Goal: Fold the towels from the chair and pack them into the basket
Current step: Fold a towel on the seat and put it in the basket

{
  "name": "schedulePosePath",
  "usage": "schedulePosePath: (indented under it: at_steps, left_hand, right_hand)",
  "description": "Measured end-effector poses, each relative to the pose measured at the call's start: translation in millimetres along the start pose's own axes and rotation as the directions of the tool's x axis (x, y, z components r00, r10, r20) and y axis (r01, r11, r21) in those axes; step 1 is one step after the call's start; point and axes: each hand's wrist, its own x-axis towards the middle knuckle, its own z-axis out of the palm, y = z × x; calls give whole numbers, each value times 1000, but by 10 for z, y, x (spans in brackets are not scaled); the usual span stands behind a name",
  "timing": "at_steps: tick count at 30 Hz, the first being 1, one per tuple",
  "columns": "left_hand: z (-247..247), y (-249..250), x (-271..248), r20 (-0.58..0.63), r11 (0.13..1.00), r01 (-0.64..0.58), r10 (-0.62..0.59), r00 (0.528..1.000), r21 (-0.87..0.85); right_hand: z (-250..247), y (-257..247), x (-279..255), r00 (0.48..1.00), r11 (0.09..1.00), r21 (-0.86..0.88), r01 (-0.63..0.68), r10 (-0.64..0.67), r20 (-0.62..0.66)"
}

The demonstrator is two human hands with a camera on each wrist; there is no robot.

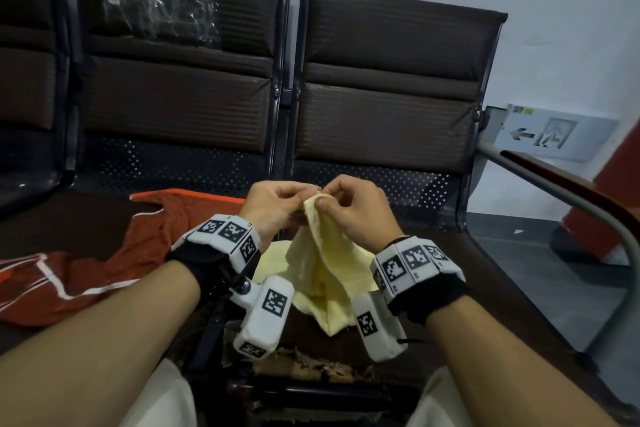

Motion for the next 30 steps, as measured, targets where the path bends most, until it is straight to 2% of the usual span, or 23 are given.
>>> schedulePosePath:
  at_steps: [5, 7, 9, 14, 17, 19, 21, 23, 25, 27, 30]
  left_hand:
    - [0, 78, -82, 73, 996, 26, -19, 997, -88]
    - [2, 78, -116, 110, 999, 12, -8, 994, -35]
    - [1, 74, -146, 94, 999, -14, 9, 995, 46]
    - [-45, 87, -115, 51, 981, -111, 104, 993, 158]
    - [-93, 74, -97, 19, 978, -125, 123, 992, 168]
    - [-131, 55, -76, -40, 974, -141, 150, 988, 178]
    - [-187, 35, -42, -113, 970, -139, 163, 980, 199]
    - [-256, 15, -2, -181, 968, -116, 158, 971, 222]
    - [-308, -7, 27, -238, 967, -91, 149, 960, 240]
    - [-326, -18, 42, -285, 969, -59, 129, 950, 239]
    - [-350, 5, 66, -376, 978, -12, 91, 922, 207]
  right_hand:
    - [35, 62, 39, 997, 999, 4, -38, 38, -72]
    - [26, 78, 38, 996, 999, 24, -43, 45, -74]
    - [15, 81, 33, 996, 998, 50, -46, 49, -68]
    - [-83, 73, 27, 1000, 983, 180, -19, 19, 2]
    - [-157, 91, -17, 996, 983, 184, 16, -31, 79]
    - [-210, 126, -49, 993, 994, 103, 30, -42, 113]
    - [-288, 196, -78, 990, 997, -60, 49, -41, 135]
    - [-391, 292, -119, 978, 977, -209, 36, 9, 210]
    - [-482, 394, -181, 925, 937, -350, 0, 133, 356]
    - [-532, 496, -252, 827, 876, -482, -25, 289, 483]
    - [-586, 635, -340, 713, 748, -663, -31, 481, 510]
